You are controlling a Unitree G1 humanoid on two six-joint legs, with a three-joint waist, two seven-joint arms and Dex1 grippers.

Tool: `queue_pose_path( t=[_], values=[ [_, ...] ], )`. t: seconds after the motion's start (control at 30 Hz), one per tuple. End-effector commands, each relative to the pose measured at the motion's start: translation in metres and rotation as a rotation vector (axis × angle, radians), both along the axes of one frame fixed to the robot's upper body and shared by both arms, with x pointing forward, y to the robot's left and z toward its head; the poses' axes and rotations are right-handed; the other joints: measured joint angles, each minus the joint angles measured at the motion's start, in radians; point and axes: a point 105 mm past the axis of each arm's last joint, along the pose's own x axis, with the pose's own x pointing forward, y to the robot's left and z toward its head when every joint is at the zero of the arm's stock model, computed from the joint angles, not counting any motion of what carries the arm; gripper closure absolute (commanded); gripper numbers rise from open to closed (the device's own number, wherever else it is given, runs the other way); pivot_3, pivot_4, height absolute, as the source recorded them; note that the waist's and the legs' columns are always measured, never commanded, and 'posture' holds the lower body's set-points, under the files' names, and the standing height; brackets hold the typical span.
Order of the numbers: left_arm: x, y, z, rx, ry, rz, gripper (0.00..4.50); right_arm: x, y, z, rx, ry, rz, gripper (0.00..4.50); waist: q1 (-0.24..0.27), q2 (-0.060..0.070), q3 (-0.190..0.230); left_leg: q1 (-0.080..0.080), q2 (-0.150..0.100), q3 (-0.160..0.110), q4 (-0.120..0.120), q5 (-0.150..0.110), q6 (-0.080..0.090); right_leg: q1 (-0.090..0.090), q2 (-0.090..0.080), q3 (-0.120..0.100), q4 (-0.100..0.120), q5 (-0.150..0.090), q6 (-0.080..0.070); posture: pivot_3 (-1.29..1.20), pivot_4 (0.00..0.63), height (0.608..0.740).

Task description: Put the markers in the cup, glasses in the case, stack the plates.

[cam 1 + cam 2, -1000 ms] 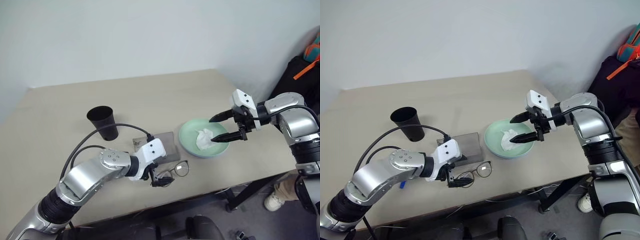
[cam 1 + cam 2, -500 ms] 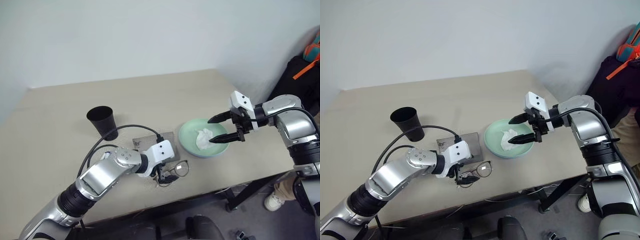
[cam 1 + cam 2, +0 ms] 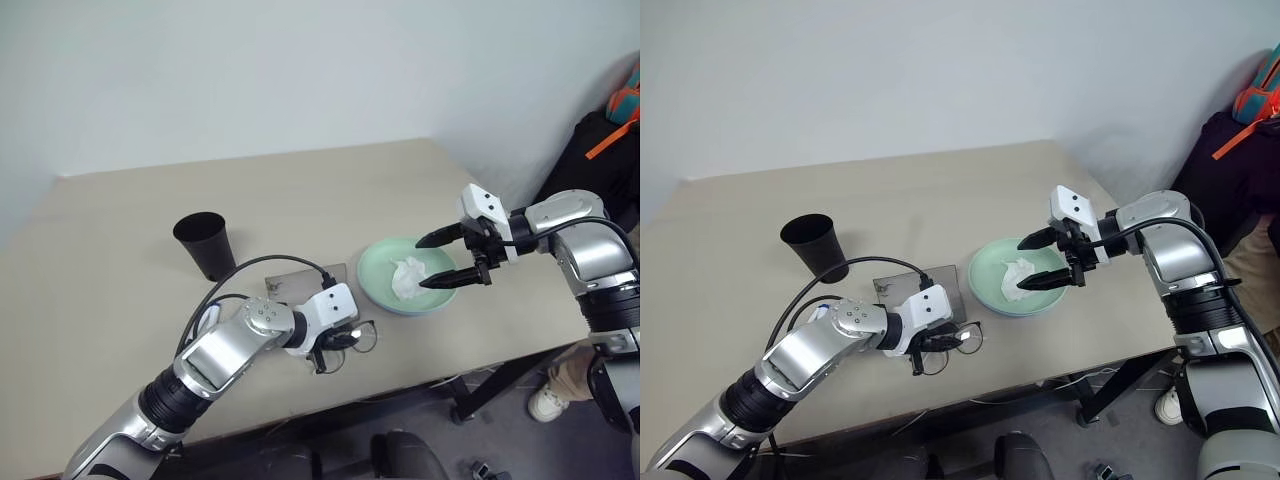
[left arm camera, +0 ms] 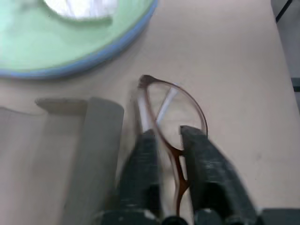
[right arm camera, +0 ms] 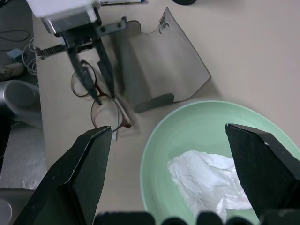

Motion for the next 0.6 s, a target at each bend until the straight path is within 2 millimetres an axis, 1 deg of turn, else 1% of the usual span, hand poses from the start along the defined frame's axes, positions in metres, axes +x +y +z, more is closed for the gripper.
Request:
queue_pose_path(
  t=[0.03, 0.17, 0.27, 0.4, 0.6],
  values=[
    [0.000, 0.003, -0.003, 0.028, 0.008, -0.001, 4.27, -0.002, 0.001, 0.013, 0.005, -0.053, 0.024, 0.32, 0.000, 0.000, 0.000, 0.000, 0.000, 0.000, 0.000, 0.000, 0.000, 0.001, 0.000, 0.000, 0.000, 0.000, 0.000, 0.00, 0.000, 0.738],
    [0.000, 0.006, -0.002, 0.036, 0.016, -0.013, 4.27, 0.000, 0.001, 0.013, 0.005, -0.056, 0.023, 0.32, -0.001, 0.000, 0.000, 0.001, 0.000, 0.000, 0.001, 0.000, 0.000, 0.001, 0.000, 0.000, 0.000, 0.000, 0.000, 0.00, 0.000, 0.738],
    [0.001, 0.007, 0.004, 0.017, 0.015, -0.019, 4.27, 0.000, 0.001, 0.013, 0.005, -0.057, 0.023, 0.32, -0.002, 0.000, 0.000, 0.002, 0.000, 0.000, 0.000, 0.000, 0.000, 0.001, 0.001, 0.001, 0.000, 0.000, 0.000, 0.00, 0.000, 0.738],
    [0.004, 0.008, 0.022, -0.067, 0.028, -0.029, 4.27, 0.000, 0.002, 0.013, 0.005, -0.059, 0.024, 0.32, -0.002, 0.000, 0.000, 0.002, 0.001, 0.000, 0.000, 0.000, 0.000, 0.001, 0.002, 0.002, 0.000, 0.000, 0.000, 0.00, 0.000, 0.738],
    [0.018, 0.020, 0.051, -0.160, 0.038, -0.017, 4.27, 0.000, 0.004, 0.011, 0.003, -0.056, 0.029, 0.32, 0.000, 0.000, 0.000, 0.000, 0.000, 0.000, 0.000, 0.000, 0.000, 0.000, 0.002, 0.002, 0.000, 0.000, 0.000, 0.00, 0.000, 0.738]
  ],
)
